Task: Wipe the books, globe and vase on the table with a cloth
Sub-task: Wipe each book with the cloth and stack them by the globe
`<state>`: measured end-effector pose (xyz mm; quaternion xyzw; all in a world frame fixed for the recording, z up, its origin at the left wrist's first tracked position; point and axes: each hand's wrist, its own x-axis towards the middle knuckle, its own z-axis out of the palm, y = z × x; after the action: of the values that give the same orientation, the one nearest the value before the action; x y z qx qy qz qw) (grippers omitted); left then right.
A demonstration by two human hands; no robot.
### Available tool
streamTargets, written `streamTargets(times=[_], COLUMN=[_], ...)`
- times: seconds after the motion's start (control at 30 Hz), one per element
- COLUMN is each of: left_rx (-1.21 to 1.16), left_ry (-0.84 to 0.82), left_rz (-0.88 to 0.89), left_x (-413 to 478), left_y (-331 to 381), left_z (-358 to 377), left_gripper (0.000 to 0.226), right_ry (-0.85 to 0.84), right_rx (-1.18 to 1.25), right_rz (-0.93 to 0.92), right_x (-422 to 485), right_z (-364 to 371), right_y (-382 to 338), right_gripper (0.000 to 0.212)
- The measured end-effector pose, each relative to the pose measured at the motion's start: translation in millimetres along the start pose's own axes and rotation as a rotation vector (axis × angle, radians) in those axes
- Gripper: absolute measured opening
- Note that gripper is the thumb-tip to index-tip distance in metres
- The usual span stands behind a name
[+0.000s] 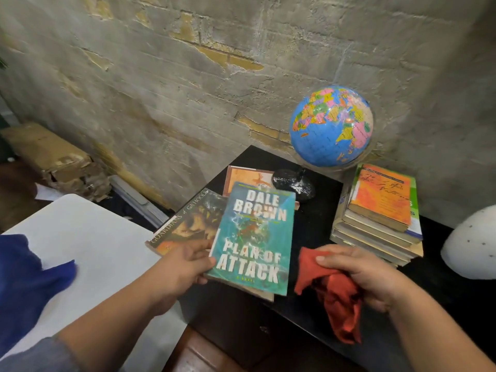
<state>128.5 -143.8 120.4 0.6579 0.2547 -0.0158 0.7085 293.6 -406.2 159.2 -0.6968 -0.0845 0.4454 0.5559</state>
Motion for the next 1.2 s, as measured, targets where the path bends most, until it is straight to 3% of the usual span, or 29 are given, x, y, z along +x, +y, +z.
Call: streamTargets(times=[0.17,0.33,0.43,0.6,0.73,0.9,1.1,1.2], left_rx=[0.226,0.428,0.476,0.671,0.744,0.756,0.748,0.735], left_ry=[-0.098,-0.062,-0.056,-0.043,-0.004,-0.038,-0.061,-0.057], left_rz=[-0.021,0.034,0.067,0.188,0.276,0.281,0.275,0.272], left_x=[6.7,19.0,23.7,25.5,23.7,26.3,26.4,25.3], left_y=[-8.4,-14.6,-16.5,-23.0,-30.9,-32.6,-36.0,-35.6], left_z=[21.4,39.0,43.8,41.5,45.1,42.0,37.5,38.5], left_gripper=[0.038,0.034,0.036,0.045,0.051,0.054,0.056,0.056], right_ry=[0.186,0.448,0.574,0.625,0.762,0.575,0.599,0.512], right_rx=[0.069,-0.077,-0.088,-0.180,-0.573,-1.063,-1.270,-1.427], right_rz=[-0.008,0.012,-0.004,-0.076,-0.280,-0.195,-0.154,-0.230], right_x=[-19.3,-17.3,-11.1,-3.8,7.6,34.8,46.6,51.3], right_z=[-29.7,-32.4,-38.5,-37.1,-28.1,-16.1,-21.2,-15.5], right_y=[-7.2,2.4,13.9,25.0,22.9,36.9,25.1,24.5], right_gripper=[0.028,0.009,0.009,0.020,0.027,0.037,0.036,0.034])
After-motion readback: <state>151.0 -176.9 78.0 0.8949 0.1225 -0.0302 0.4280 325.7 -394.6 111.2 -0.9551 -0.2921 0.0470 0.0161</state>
